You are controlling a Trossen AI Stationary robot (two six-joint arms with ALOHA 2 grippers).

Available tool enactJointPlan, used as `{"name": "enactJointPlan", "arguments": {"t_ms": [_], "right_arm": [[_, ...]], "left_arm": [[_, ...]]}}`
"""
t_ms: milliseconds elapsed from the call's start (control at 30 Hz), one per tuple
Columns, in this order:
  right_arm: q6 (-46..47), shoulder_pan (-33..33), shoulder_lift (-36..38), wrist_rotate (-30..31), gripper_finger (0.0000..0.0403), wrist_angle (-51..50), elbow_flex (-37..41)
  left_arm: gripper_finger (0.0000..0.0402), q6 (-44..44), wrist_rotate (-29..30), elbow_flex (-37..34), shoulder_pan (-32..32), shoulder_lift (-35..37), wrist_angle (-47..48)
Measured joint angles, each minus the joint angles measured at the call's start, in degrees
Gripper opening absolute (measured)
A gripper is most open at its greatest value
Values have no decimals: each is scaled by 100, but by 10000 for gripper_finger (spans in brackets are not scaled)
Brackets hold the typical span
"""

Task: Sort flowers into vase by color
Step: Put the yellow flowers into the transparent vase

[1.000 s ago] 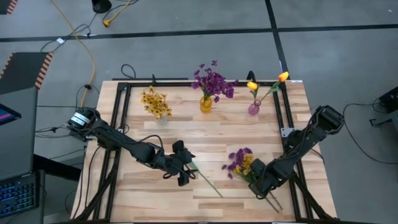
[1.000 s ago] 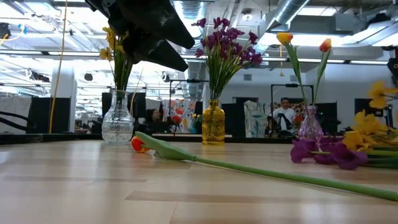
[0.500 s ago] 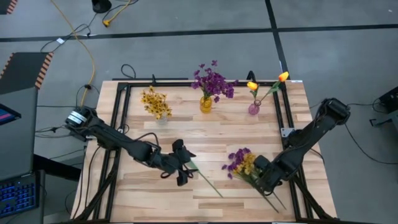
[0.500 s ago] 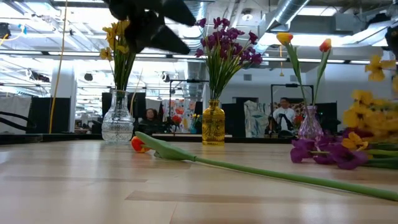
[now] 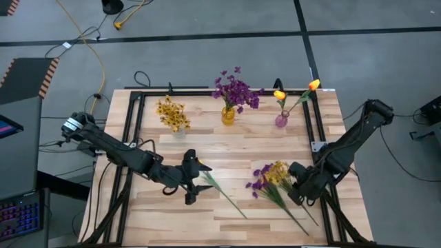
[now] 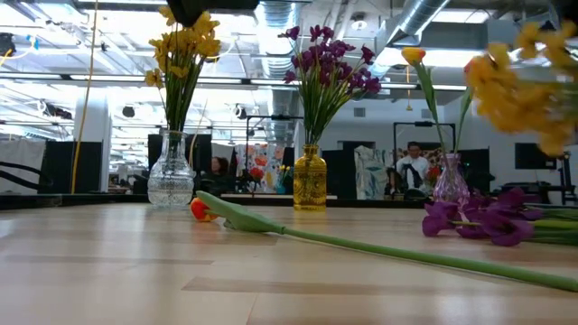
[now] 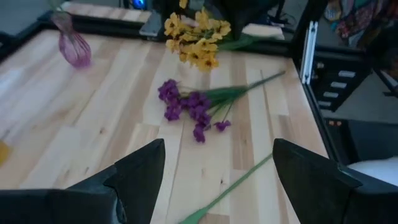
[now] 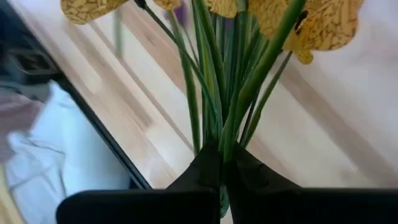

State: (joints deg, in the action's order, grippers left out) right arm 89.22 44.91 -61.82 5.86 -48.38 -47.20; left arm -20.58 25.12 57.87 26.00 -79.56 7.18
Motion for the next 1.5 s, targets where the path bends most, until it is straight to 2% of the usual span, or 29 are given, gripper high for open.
{"name": "enactJointPlan", "arguments": {"t_ms": [133, 233, 400, 633, 833, 1000, 1267, 1500], "right_arm": [[-569, -4, 299, 784, 35, 203, 0], [-1373, -4, 453, 1587, 34, 488, 0], [-3319, -4, 606, 2792, 36, 1446, 0], [-6134, -24, 636, 3576, 37, 2998, 0], [-8029, -243, 634, 3638, 37, 3984, 0], [-8990, -499, 627, 3632, 38, 4558, 0], [-9268, -986, 622, 3571, 38, 4804, 0], [-9271, -1356, 249, 3146, 38, 5155, 2]], "left_arm": [[286, 11, 246, 0, 78, 161, -12], [286, 0, 411, 0, 109, 211, -32], [286, -2, 561, 0, 107, 179, -200], [286, 241, 630, 0, 102, 169, -784], [286, 868, 674, 0, 91, 169, -1456], [286, 1617, 686, 0, 85, 169, -2205], [286, 2308, 729, 0, 42, 144, -2764], [286, 2438, 708, 5, -260, -320, -3340]]}}
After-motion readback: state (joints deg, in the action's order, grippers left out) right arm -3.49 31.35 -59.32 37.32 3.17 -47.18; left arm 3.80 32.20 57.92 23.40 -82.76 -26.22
